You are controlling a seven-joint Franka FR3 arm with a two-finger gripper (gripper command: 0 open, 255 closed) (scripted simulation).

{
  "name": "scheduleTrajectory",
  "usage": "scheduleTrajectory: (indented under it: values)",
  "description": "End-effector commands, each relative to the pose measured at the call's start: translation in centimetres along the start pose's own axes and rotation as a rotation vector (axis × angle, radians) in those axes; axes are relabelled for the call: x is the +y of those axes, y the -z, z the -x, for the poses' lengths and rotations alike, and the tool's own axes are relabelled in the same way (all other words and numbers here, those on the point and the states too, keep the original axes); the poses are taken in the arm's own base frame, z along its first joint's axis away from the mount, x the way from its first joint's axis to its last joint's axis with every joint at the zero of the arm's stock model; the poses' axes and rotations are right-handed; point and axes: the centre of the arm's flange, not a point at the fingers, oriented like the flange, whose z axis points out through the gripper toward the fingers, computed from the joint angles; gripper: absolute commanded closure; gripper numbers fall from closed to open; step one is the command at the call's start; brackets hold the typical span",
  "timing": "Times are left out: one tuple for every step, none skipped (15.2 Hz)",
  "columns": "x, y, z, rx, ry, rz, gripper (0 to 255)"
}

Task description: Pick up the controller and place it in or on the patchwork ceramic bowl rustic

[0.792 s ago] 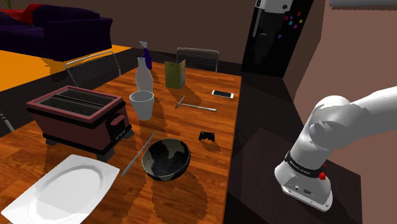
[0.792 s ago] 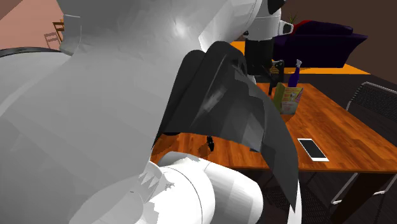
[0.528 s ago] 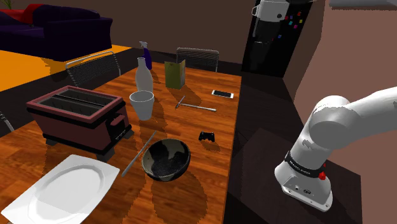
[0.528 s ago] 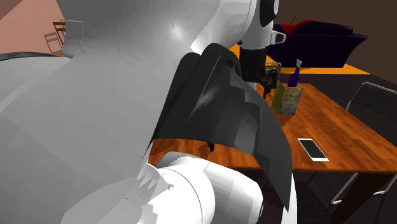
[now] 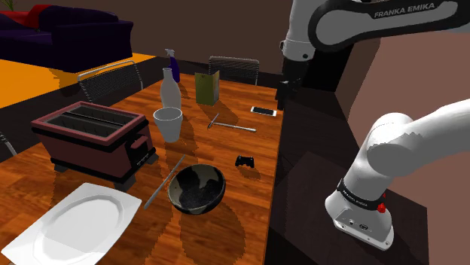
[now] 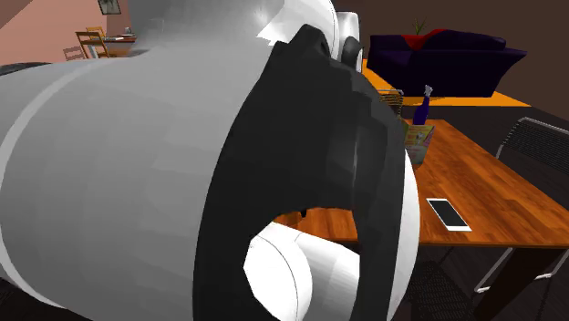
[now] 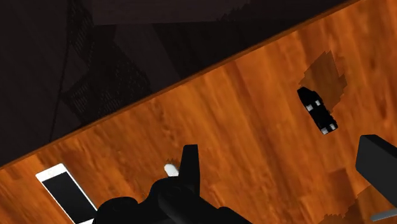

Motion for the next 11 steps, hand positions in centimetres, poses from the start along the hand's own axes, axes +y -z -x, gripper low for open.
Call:
scheduleTrajectory:
  values:
    - [-1.5, -2.2, -0.3, 0.003, -0.015, 0.002, 0]
    - [-2.3, -3.3, -0.5, 0.003, -0.021, 0.003, 0]
    - [-3.0, -4.4, -0.7, 0.003, -0.027, 0.004, 0]
    - [-3.7, -5.5, -1.0, 0.003, -0.034, 0.005, 0]
    - [-4.4, -6.6, -1.3, 0.003, -0.04, 0.006, 0]
    - [-5.1, -7.7, -1.5, 0.003, -0.047, 0.007, 0]
    - [-5.8, -8.8, -1.8, 0.003, -0.053, 0.008, 0]
    - [-6.5, -9.9, -2.1, 0.003, -0.06, 0.009, 0]
    - [-7.2, -11.0, -2.3, 0.003, -0.066, 0.01, 0]
    - [-7.9, -12.1, -2.6, 0.003, -0.072, 0.011, 0]
    - [-8.6, -13.2, -2.9, 0.003, -0.079, 0.012, 0]
